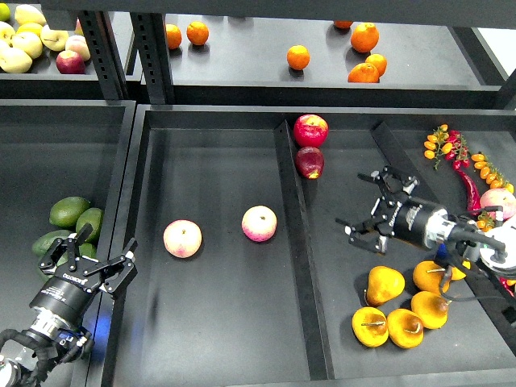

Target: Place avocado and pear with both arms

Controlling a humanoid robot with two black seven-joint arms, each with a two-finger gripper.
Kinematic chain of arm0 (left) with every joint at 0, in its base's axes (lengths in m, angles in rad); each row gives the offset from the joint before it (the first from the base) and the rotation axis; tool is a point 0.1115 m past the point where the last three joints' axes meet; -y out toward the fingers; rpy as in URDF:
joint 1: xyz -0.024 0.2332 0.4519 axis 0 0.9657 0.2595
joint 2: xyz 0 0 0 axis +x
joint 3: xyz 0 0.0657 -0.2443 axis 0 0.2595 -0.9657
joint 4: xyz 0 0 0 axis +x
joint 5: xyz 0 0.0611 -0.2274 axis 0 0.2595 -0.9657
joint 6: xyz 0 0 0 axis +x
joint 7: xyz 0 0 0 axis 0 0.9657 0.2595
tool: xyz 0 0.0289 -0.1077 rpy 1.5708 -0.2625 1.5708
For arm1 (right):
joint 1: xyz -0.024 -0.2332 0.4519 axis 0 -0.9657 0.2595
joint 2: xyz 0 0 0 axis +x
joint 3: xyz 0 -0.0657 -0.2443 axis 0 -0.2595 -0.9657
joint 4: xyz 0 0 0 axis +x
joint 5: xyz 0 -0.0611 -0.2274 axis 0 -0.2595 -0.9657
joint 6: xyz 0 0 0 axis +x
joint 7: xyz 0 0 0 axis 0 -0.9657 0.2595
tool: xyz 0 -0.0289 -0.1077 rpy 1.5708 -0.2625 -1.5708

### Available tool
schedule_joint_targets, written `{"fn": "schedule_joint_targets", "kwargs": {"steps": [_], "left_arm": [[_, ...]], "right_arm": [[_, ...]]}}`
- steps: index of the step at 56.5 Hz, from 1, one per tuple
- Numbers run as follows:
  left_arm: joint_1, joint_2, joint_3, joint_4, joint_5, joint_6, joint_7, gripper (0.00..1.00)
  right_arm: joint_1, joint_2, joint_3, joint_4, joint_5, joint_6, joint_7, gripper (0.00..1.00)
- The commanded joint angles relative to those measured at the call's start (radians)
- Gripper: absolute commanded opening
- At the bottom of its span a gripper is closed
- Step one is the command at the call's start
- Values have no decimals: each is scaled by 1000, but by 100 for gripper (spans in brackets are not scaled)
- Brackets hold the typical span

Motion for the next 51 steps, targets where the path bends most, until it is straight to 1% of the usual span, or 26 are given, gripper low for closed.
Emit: {"fn": "schedule_joint_targets", "kwargs": {"steps": [1, 6, 16, 17, 21, 22, 27, 36, 47, 51], "left_arm": [[-2, 0, 1, -2, -2, 0, 0, 99], [-3, 0, 3, -5, -2, 0, 0, 99], [-11, 0, 4, -6, -2, 0, 0, 99], [-11, 0, 4, -6, -2, 0, 0, 99], [-13, 0, 4, -6, -2, 0, 0, 99], [-13, 0, 4, -8, -2, 0, 0, 99], [-13, 0, 1, -21, -2, 0, 0, 99], [-13, 0, 0, -43, -2, 0, 0, 99], [-3, 0, -8, -77, -2, 0, 0, 99], [4, 0, -16, -107, -2, 0, 0, 99]], "right_arm": [[-3, 87, 26, -42, -14, 52, 0, 99], [-12, 140, 26, -75, -17, 87, 0, 99], [-81, 143, 29, -85, -22, 150, 0, 99], [-87, 143, 29, -85, -22, 155, 5, 99], [-144, 143, 40, -72, -22, 176, 67, 99], [-154, 143, 45, -67, -22, 178, 74, 99], [-223, 143, 52, -6, -22, 184, 113, 99], [-317, 143, 54, 103, -14, 184, 140, 99], [-464, 143, 48, 298, 16, 184, 145, 99], [-523, 143, 46, 317, 19, 192, 145, 99]]}}
